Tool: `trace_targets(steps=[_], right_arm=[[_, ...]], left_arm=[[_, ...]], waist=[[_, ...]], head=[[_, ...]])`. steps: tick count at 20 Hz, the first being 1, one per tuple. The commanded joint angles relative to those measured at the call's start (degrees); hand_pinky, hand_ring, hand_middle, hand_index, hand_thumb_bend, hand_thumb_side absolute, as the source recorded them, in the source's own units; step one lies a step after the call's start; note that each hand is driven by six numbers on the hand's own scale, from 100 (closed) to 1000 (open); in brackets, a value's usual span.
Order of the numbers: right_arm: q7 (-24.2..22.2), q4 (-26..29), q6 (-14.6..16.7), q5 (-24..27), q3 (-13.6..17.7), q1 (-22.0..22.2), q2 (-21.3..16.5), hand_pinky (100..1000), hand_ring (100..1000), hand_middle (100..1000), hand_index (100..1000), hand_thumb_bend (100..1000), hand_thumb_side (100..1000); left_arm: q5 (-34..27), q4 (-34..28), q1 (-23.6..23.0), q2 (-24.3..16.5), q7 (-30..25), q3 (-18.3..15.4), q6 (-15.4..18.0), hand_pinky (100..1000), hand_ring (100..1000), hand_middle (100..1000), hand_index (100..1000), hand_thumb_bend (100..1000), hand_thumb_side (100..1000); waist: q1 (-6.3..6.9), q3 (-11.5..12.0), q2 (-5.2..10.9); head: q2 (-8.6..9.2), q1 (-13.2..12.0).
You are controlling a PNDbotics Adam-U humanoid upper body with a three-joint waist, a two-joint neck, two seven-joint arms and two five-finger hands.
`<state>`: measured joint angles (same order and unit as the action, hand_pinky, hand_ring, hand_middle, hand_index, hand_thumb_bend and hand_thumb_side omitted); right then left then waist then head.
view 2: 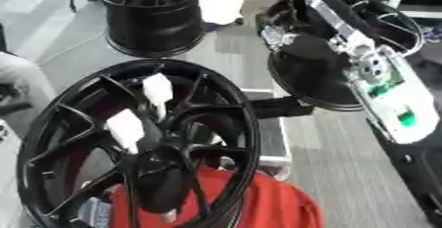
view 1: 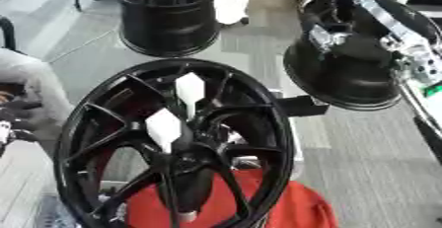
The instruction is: Pull the pin out of the wheel hub.
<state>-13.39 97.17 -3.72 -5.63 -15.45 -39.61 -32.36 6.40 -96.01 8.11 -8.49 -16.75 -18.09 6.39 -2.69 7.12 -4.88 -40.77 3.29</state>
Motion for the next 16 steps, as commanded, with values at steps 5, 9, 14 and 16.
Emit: trace_targets(steps=[5, 9, 14, 16], right_arm=[[-14.61, -9.15, -0.23, -1.15, -6.89, -12.90, 2.05, 747, 821, 882, 951, 165, 340], [-21.81, -16.43, 1.18, -4.78, -9.64, -18.08, 7.19, 768, 850, 894, 952, 189, 257], [-28.89, -23.53, 4.97, -12.66, -11.25, -21.22, 13.03, 798, 878, 907, 957, 185, 210], [-31.06, -25.36, 6.51, -15.31, -11.72, -22.07, 14.83, 806, 886, 913, 958, 129, 180]], left_arm=[[0.20, -1.08, 0.28, -1.09, -0.54, 0.48, 0.21, 534, 595, 622, 794, 100, 720], [0.21, -1.10, 0.34, -1.11, -0.64, 0.56, 0.34, 534, 595, 621, 794, 100, 720], [0.27, -1.10, 0.55, -1.06, -0.88, 0.70, 0.49, 534, 595, 621, 794, 100, 719], [0.29, -1.11, 0.62, -1.05, -0.99, 0.76, 0.55, 534, 596, 621, 794, 100, 720]], waist=[[0.18, 0.51, 0.86], [0.25, 0.89, 0.69], [0.27, 1.32, 0.40], [0.24, 1.50, 0.32]], head=[[0.02, 0.25], [0.07, 0.44], [0.39, 0.71], [0.51, 0.86]])
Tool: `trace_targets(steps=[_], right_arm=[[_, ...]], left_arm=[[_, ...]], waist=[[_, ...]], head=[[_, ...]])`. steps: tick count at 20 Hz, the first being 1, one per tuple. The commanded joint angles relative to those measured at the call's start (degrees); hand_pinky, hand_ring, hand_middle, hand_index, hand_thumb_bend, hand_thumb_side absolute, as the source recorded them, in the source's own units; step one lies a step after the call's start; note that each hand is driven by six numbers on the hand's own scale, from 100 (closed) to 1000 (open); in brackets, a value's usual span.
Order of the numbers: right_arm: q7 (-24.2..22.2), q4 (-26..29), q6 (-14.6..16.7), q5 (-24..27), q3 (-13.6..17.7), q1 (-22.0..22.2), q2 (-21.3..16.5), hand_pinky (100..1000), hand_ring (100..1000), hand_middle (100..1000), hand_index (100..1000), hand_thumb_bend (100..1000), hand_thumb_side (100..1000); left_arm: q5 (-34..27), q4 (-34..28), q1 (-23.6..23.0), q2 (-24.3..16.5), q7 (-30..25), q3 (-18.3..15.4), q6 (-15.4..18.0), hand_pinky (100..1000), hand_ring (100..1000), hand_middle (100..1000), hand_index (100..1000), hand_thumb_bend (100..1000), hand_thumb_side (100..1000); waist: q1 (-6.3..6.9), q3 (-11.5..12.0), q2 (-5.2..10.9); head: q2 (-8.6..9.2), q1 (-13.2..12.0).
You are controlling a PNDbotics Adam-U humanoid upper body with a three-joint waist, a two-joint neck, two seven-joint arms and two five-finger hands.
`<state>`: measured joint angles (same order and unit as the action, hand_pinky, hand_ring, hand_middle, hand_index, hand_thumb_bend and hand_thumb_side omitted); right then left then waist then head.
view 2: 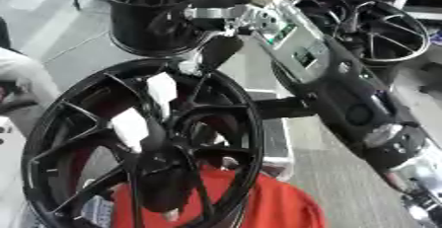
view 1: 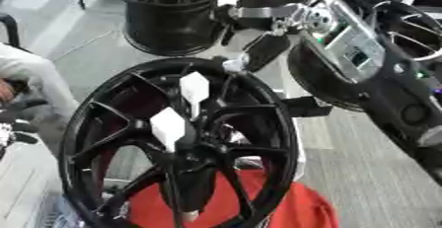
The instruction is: Pull the pin out of the wheel hub.
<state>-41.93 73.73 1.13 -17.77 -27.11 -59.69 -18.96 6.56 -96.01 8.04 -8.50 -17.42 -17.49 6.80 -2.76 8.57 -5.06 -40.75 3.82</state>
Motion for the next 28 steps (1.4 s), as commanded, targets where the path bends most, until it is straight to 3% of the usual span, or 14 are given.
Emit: trace_targets(steps=[1, 8, 15, 28], right_arm=[[-3.36, -2.73, 2.34, -4.29, -0.18, -2.34, 2.26, 809, 889, 915, 959, 127, 174], [-5.75, -6.10, 5.76, -10.41, -0.01, -3.76, 5.79, 862, 934, 929, 962, 134, 169], [-7.52, -7.64, 8.26, -16.11, -0.28, -3.82, 6.72, 894, 957, 930, 963, 145, 183], [-6.91, -12.47, 11.08, -23.46, 0.96, -3.38, 8.85, 876, 917, 882, 957, 106, 138]], left_arm=[[0.16, -1.11, 0.72, -1.04, -0.40, 0.20, 0.15, 534, 596, 621, 794, 100, 721], [0.19, -1.13, 0.81, -0.97, -0.70, 0.32, 0.28, 534, 595, 621, 794, 100, 721], [0.26, -1.11, 0.82, -0.90, -0.86, 0.36, 0.31, 534, 595, 620, 794, 100, 721], [0.29, -1.10, 0.89, -0.71, -1.06, 0.43, 0.38, 534, 595, 620, 793, 100, 722]], waist=[[0.30, 0.15, 0.46], [0.31, 0.68, 0.32], [0.20, 0.76, 0.24], [0.26, 1.07, 0.08]], head=[[0.53, 0.40], [0.68, 0.77], [0.66, 0.80], [0.80, 0.96]])
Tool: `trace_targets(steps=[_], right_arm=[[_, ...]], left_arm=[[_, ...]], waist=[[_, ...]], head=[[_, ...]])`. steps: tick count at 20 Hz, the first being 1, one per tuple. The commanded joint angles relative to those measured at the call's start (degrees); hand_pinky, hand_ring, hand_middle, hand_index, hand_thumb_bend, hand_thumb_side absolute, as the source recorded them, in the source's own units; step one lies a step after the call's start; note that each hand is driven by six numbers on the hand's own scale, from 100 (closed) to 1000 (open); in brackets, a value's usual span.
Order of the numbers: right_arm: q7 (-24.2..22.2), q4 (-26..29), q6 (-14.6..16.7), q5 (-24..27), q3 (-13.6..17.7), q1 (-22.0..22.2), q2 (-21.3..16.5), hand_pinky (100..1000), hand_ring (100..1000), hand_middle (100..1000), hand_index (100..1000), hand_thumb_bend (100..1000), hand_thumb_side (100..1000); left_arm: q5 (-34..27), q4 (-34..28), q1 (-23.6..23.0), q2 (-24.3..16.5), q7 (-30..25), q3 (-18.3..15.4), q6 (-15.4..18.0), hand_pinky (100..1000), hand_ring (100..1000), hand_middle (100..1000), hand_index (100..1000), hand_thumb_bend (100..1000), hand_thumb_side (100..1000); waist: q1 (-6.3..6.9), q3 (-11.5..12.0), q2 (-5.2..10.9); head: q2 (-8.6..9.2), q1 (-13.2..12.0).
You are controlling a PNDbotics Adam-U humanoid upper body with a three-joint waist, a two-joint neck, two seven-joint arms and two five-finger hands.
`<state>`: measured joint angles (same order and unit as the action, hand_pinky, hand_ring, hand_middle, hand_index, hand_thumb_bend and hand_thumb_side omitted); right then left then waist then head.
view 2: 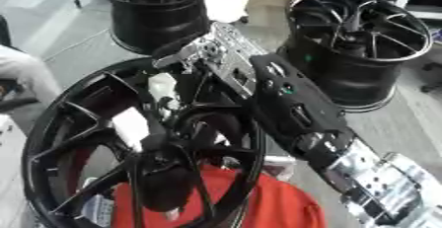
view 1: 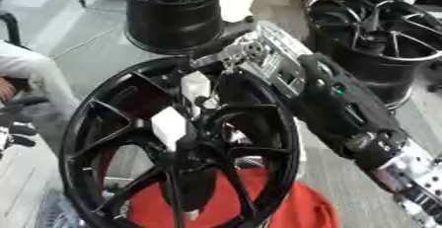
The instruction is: Pull the pin out of the wheel hub.
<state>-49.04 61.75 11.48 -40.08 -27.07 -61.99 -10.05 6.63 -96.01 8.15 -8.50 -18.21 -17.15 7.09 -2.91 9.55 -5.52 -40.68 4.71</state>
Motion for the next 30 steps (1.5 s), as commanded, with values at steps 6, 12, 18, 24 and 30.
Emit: trace_targets(steps=[6, 12, 18, 24, 30], right_arm=[[1.98, -1.86, 1.42, -2.27, 1.45, -0.96, 0.49, 826, 826, 732, 936, 100, 100], [6.38, -1.53, 1.03, -1.92, 2.32, -1.75, 0.84, 783, 748, 516, 898, 100, 100], [8.58, 2.46, -0.48, 0.23, 3.73, -4.32, -0.52, 774, 725, 472, 885, 100, 100], [9.97, 8.75, -2.90, 4.35, 5.84, -6.08, -5.59, 771, 715, 462, 883, 100, 100], [13.42, 17.73, -6.33, 10.20, 10.83, -1.61, -17.72, 757, 696, 455, 881, 100, 100]], left_arm=[[0.27, -1.10, 0.82, -0.67, -0.27, 0.05, 0.08, 534, 595, 620, 793, 100, 722], [0.26, -1.07, 0.80, -0.69, -0.32, 0.06, 0.06, 534, 595, 620, 793, 100, 723], [0.20, -1.05, 0.75, -0.93, -0.26, -0.01, 0.01, 533, 595, 620, 793, 100, 722], [0.21, -1.00, 0.54, -1.33, -0.08, -0.21, -0.15, 533, 595, 620, 792, 100, 721], [0.32, -0.98, 0.28, -1.77, 0.35, -0.61, -0.30, 533, 596, 620, 792, 100, 721]], waist=[[0.35, 0.21, 0.47], [0.31, 0.27, 0.53], [0.16, -0.01, 0.81], [-0.19, -0.81, 1.28], [-0.49, -1.88, 1.65]], head=[[0.79, 0.04], [0.83, 0.09], [0.82, -0.06], [0.64, -0.60], [0.35, -1.61]])
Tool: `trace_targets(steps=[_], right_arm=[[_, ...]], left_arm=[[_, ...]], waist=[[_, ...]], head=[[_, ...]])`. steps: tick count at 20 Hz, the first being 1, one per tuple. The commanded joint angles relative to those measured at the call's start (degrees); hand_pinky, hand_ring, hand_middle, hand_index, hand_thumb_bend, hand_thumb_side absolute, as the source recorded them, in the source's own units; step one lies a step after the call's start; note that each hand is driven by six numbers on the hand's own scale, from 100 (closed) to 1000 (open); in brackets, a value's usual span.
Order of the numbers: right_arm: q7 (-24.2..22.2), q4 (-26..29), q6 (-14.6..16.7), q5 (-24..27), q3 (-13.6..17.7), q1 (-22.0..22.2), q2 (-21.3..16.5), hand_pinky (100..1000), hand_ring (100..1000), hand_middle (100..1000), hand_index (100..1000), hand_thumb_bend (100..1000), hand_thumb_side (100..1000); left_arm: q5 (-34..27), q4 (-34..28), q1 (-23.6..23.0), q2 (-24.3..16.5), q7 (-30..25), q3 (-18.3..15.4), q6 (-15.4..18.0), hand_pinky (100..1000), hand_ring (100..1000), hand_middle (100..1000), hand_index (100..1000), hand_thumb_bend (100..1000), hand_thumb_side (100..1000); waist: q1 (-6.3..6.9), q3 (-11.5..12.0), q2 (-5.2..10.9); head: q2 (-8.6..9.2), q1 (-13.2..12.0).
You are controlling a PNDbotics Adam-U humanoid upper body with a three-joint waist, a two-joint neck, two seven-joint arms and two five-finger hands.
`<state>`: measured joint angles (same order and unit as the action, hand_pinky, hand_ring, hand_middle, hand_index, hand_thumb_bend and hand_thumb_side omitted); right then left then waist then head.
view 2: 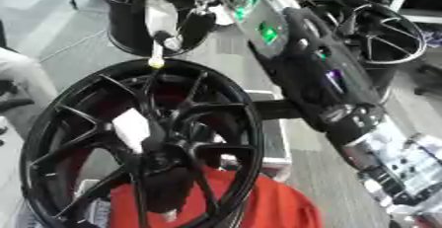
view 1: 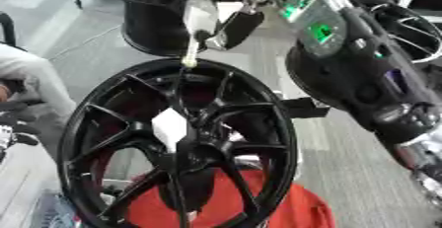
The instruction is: Pull the pin out of the wheel hub.
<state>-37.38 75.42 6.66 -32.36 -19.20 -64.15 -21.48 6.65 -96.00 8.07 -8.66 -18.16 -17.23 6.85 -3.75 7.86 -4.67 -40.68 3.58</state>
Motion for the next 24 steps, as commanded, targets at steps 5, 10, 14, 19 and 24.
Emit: trace_targets(steps=[5, 10, 14, 19, 24], right_arm=[[9.62, 9.25, -5.79, 7.77, 10.62, 13.35, -18.67, 734, 667, 443, 872, 100, 100], [18.06, 9.97, -10.03, 8.95, 19.53, 31.35, -24.05, 726, 666, 501, 874, 100, 100], [26.26, 10.59, -13.05, 8.06, 27.22, 45.03, -21.22, 757, 752, 759, 917, 100, 139], [36.90, 9.86, -16.12, 7.06, 31.70, 53.00, -14.80, 771, 799, 859, 937, 108, 383], [45.01, 12.18, -14.68, 9.33, 30.03, 52.40, -11.24, 718, 730, 791, 924, 100, 304]], left_arm=[[0.34, -1.05, 0.36, -1.91, 0.72, -0.89, -0.12, 533, 595, 620, 792, 100, 720], [0.44, -1.16, 0.55, -1.85, 1.00, -1.24, -0.13, 533, 595, 620, 792, 100, 720], [0.64, -1.22, 0.53, -1.79, 1.41, -1.64, -0.14, 533, 596, 620, 792, 100, 721], [0.75, -1.11, 0.34, -1.77, 1.44, -1.62, -0.21, 533, 596, 620, 791, 100, 721], [0.47, -1.05, 0.07, -1.62, 1.37, -1.51, -0.25, 533, 596, 619, 791, 100, 720]], waist=[[0.26, -0.54, 0.76], [0.28, -1.00, 0.24], [0.44, -1.85, -0.20], [0.46, -2.90, 0.23], [0.78, -2.60, 0.79]], head=[[0.60, -1.27], [1.06, -1.86], [0.93, -2.62], [0.67, -2.79], [0.61, -2.38]])
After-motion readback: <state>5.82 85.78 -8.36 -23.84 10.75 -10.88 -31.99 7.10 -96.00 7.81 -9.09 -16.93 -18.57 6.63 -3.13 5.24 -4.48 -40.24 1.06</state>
